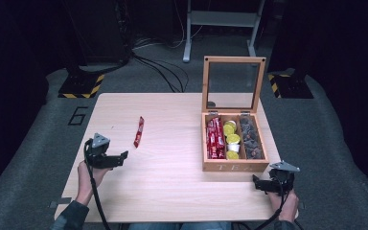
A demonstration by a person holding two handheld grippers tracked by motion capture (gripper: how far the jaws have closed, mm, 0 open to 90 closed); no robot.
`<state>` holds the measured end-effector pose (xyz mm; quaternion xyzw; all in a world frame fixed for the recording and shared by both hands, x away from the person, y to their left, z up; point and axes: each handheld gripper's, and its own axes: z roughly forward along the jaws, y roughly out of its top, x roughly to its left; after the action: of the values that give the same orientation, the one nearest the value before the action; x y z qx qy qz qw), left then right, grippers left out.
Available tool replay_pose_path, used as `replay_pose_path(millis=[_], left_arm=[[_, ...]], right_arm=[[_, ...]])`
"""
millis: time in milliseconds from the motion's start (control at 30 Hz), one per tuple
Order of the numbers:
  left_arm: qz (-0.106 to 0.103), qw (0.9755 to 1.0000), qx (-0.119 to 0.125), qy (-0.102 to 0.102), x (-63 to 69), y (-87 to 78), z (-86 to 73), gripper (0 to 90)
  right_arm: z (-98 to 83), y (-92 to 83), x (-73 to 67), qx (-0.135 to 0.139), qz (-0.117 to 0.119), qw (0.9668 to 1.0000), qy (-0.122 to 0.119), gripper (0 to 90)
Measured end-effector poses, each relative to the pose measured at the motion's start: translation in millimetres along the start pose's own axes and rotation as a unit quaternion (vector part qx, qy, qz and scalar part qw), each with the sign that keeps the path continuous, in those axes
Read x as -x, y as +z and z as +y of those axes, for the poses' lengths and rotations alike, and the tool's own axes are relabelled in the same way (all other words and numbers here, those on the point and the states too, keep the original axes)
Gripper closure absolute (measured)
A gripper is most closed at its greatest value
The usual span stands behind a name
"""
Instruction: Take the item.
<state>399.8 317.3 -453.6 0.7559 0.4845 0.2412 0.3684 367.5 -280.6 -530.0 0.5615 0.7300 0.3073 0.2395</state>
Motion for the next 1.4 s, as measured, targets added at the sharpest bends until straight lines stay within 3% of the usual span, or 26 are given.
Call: replay_pose_path(millis=[267, 300, 733, 867, 1167, 1400], left_arm=[[0.030, 0.9995, -0.011, -0.001, -5.0, -6.1, -31.3, 12.5], [0.043, 0.9990, -0.015, 0.000, -6.1, -6.4, -40.8, 12.3], [0.078, 0.9960, -0.044, -0.003, -8.6, -3.3, -86.7, 11.0], [0.081, 0.9956, -0.047, 0.000, -7.9, -2.5, -93.3, 10.9], [0.073, 0.9966, -0.031, -0.023, -12.7, -3.7, -100.9, 9.7], [0.050, 0.9971, -0.036, -0.045, -18.3, -2.6, -101.0, 9.9]], right_arm=[[0.2, 0.2, -0.5, 0.002, 0.000, 1.0000, 0.003, 0.1], [0.2, 0.2, -0.7, 0.002, 0.000, 1.0000, 0.005, 0.1], [0.1, 0.2, -0.4, 0.001, 0.001, 1.0000, 0.003, 0.1], [0.2, 0.3, -0.7, 0.001, 0.000, 1.0000, 0.005, 0.1], [0.3, 0.4, -0.3, 0.001, 0.003, 1.0000, 0.000, 0.2], [0.2, 0.4, -1.4, 0.001, 0.000, 1.0000, 0.003, 0.0]])
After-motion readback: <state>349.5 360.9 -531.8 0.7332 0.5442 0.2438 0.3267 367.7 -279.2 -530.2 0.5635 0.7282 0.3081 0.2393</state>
